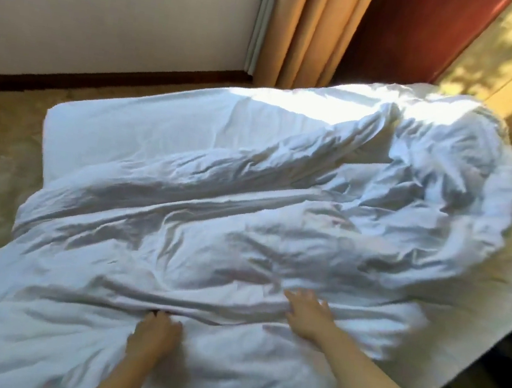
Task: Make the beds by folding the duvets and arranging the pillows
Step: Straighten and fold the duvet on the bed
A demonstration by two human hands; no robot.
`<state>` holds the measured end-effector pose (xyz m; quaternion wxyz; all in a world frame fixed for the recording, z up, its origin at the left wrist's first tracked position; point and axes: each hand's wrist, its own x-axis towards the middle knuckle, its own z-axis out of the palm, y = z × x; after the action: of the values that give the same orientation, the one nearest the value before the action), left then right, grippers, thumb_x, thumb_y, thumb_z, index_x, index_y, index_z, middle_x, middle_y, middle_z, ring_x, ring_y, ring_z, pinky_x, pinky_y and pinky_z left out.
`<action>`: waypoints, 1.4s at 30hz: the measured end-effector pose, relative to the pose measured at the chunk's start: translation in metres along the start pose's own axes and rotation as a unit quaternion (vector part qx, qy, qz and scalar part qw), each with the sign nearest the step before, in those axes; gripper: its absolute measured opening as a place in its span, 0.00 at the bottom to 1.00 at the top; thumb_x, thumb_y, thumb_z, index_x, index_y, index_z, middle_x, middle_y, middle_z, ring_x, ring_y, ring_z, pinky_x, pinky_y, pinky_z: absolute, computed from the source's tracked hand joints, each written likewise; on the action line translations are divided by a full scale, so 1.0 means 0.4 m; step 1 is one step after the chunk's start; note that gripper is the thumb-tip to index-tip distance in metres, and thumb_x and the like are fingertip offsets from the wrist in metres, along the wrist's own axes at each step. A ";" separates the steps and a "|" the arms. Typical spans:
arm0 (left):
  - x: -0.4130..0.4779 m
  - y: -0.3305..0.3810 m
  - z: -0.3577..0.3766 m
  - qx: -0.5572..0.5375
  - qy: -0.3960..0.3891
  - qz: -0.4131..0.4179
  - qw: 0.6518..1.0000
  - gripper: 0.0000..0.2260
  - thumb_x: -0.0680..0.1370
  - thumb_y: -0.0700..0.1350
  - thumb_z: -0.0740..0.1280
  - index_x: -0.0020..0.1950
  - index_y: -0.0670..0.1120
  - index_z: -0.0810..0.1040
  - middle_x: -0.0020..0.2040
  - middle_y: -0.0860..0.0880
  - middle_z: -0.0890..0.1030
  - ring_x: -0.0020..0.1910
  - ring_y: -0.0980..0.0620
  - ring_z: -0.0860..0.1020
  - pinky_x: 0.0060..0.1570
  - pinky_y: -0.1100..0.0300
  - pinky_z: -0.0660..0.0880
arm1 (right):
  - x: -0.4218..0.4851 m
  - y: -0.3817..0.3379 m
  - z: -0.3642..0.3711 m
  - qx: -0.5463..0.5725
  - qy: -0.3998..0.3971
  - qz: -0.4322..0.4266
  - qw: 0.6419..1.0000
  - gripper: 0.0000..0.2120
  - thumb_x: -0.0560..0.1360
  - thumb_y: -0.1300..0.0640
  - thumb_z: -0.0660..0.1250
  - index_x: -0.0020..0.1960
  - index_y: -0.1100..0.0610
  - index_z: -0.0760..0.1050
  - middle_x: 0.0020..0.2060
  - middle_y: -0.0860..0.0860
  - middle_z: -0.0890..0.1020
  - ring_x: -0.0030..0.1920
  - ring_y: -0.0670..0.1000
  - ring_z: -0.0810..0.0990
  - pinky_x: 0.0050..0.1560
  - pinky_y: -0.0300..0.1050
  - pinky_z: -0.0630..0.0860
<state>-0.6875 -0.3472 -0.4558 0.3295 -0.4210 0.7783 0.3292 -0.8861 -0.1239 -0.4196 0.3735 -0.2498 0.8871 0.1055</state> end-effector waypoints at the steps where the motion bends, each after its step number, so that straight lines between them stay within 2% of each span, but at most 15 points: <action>1: 0.003 0.043 0.004 0.010 -0.008 0.025 1.000 0.21 0.79 0.51 0.55 0.71 0.45 0.66 0.71 0.42 0.66 0.67 0.41 0.68 0.66 0.50 0.66 | -0.018 0.092 0.003 0.018 -0.004 0.047 0.999 0.27 0.80 0.51 0.54 0.77 0.48 0.49 0.77 0.50 0.52 0.77 0.55 0.49 0.73 0.60 0.50; 6: -0.042 0.302 0.046 0.107 -0.042 0.113 0.987 0.20 0.82 0.50 0.53 0.70 0.43 0.69 0.70 0.42 0.69 0.68 0.44 0.68 0.64 0.57 0.67 | -0.161 0.477 0.062 0.115 -0.058 0.173 0.977 0.26 0.81 0.52 0.52 0.77 0.48 0.49 0.77 0.51 0.51 0.77 0.57 0.48 0.75 0.58 0.50; 9: -0.105 0.481 0.096 0.135 -0.065 0.152 0.977 0.17 0.82 0.48 0.52 0.66 0.42 0.71 0.65 0.41 0.71 0.60 0.43 0.73 0.60 0.57 0.69 | -0.229 0.685 0.087 0.168 -0.092 0.194 0.962 0.28 0.81 0.48 0.54 0.78 0.50 0.49 0.77 0.52 0.53 0.76 0.55 0.54 0.74 0.52 0.56; 11: -0.145 0.607 0.134 0.145 -0.060 0.178 0.972 0.16 0.83 0.48 0.52 0.66 0.42 0.70 0.65 0.40 0.70 0.61 0.43 0.72 0.60 0.57 0.69 | -0.257 0.810 0.080 0.210 -0.103 0.193 0.953 0.29 0.82 0.49 0.54 0.78 0.54 0.47 0.77 0.52 0.53 0.75 0.54 0.57 0.74 0.47 0.57; 14: -0.199 0.799 0.173 0.139 -0.041 0.211 0.967 0.11 0.82 0.46 0.55 0.56 0.44 0.74 0.63 0.40 0.74 0.62 0.42 0.72 0.53 0.57 0.68 | -0.279 0.955 0.003 0.232 -0.070 0.177 0.954 0.28 0.82 0.51 0.53 0.78 0.57 0.46 0.77 0.54 0.52 0.76 0.53 0.55 0.74 0.45 0.56; 16: -0.257 0.966 0.213 0.123 -0.022 0.227 0.966 0.10 0.81 0.45 0.56 0.52 0.45 0.75 0.62 0.40 0.75 0.61 0.42 0.73 0.52 0.57 0.67 | -0.295 1.086 -0.067 0.234 -0.007 0.149 0.961 0.28 0.82 0.52 0.54 0.78 0.57 0.47 0.76 0.55 0.53 0.76 0.54 0.55 0.74 0.46 0.55; 19: -0.337 1.211 0.273 0.082 0.014 0.253 0.964 0.12 0.81 0.46 0.56 0.60 0.45 0.75 0.66 0.41 0.73 0.60 0.43 0.72 0.58 0.57 0.67 | -0.328 1.290 -0.185 0.207 0.095 0.114 0.967 0.28 0.81 0.50 0.55 0.78 0.54 0.49 0.76 0.55 0.55 0.76 0.54 0.55 0.73 0.47 0.56; 23: -0.428 1.450 0.340 0.033 0.012 0.262 0.964 0.15 0.81 0.47 0.59 0.64 0.43 0.74 0.65 0.44 0.74 0.61 0.45 0.73 0.57 0.59 0.67 | -0.390 1.545 -0.311 0.178 0.168 0.092 0.965 0.28 0.80 0.48 0.56 0.77 0.51 0.51 0.75 0.53 0.58 0.74 0.56 0.60 0.72 0.50 0.61; 28: -0.442 1.645 0.350 0.047 0.044 0.237 0.969 0.16 0.81 0.46 0.58 0.66 0.41 0.72 0.65 0.43 0.73 0.63 0.44 0.72 0.56 0.57 0.69 | -0.394 1.811 -0.400 0.181 0.176 0.100 0.962 0.28 0.81 0.50 0.55 0.77 0.51 0.47 0.74 0.57 0.60 0.72 0.59 0.62 0.70 0.50 0.62; 29: -0.430 1.679 0.346 0.043 0.053 0.224 0.972 0.16 0.81 0.46 0.58 0.66 0.41 0.72 0.65 0.43 0.73 0.61 0.44 0.73 0.57 0.56 0.70 | -0.376 1.860 -0.412 0.187 0.175 0.103 0.961 0.28 0.81 0.51 0.55 0.77 0.51 0.47 0.73 0.58 0.60 0.71 0.60 0.63 0.69 0.50 0.62; 32: -0.382 1.780 0.333 0.026 0.057 0.195 0.979 0.11 0.82 0.43 0.57 0.60 0.40 0.72 0.59 0.41 0.72 0.48 0.49 0.71 0.46 0.59 0.66 | -0.310 1.994 -0.449 0.215 0.150 0.106 0.959 0.30 0.80 0.49 0.57 0.77 0.50 0.47 0.73 0.59 0.59 0.71 0.61 0.62 0.70 0.51 0.62; 36: -0.257 1.996 0.331 0.020 0.078 0.173 0.982 0.17 0.82 0.44 0.56 0.69 0.38 0.67 0.69 0.40 0.69 0.65 0.43 0.69 0.58 0.55 0.67 | -0.195 2.204 -0.529 0.228 0.155 0.113 0.955 0.30 0.80 0.50 0.57 0.77 0.48 0.46 0.74 0.58 0.58 0.72 0.61 0.62 0.70 0.52 0.63; 38: -0.214 2.142 0.352 0.027 0.061 0.170 0.983 0.16 0.81 0.43 0.57 0.65 0.38 0.71 0.65 0.36 0.72 0.60 0.42 0.73 0.56 0.54 0.70 | -0.155 2.321 -0.582 0.235 0.150 0.136 0.950 0.30 0.81 0.50 0.56 0.77 0.48 0.45 0.74 0.58 0.58 0.72 0.60 0.62 0.70 0.52 0.63; 40: -0.197 2.299 0.387 0.010 0.007 0.199 0.980 0.11 0.78 0.42 0.60 0.57 0.39 0.75 0.55 0.33 0.77 0.50 0.43 0.77 0.47 0.53 0.73 | -0.111 2.433 -0.642 0.253 0.148 0.159 0.943 0.29 0.81 0.51 0.56 0.77 0.51 0.46 0.74 0.59 0.59 0.72 0.59 0.62 0.69 0.49 0.63; 42: -0.175 2.453 0.417 0.014 -0.019 0.243 0.970 0.07 0.76 0.45 0.63 0.50 0.43 0.75 0.50 0.39 0.77 0.49 0.45 0.77 0.49 0.58 0.73 | -0.057 2.532 -0.711 0.277 0.184 0.184 0.925 0.27 0.81 0.52 0.56 0.76 0.56 0.51 0.72 0.60 0.63 0.71 0.58 0.64 0.67 0.46 0.64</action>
<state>-1.4742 0.2360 -0.2642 0.2599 -0.2085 0.8555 0.3963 -1.5748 0.6420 -0.2039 0.2324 0.0166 0.9644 -0.1250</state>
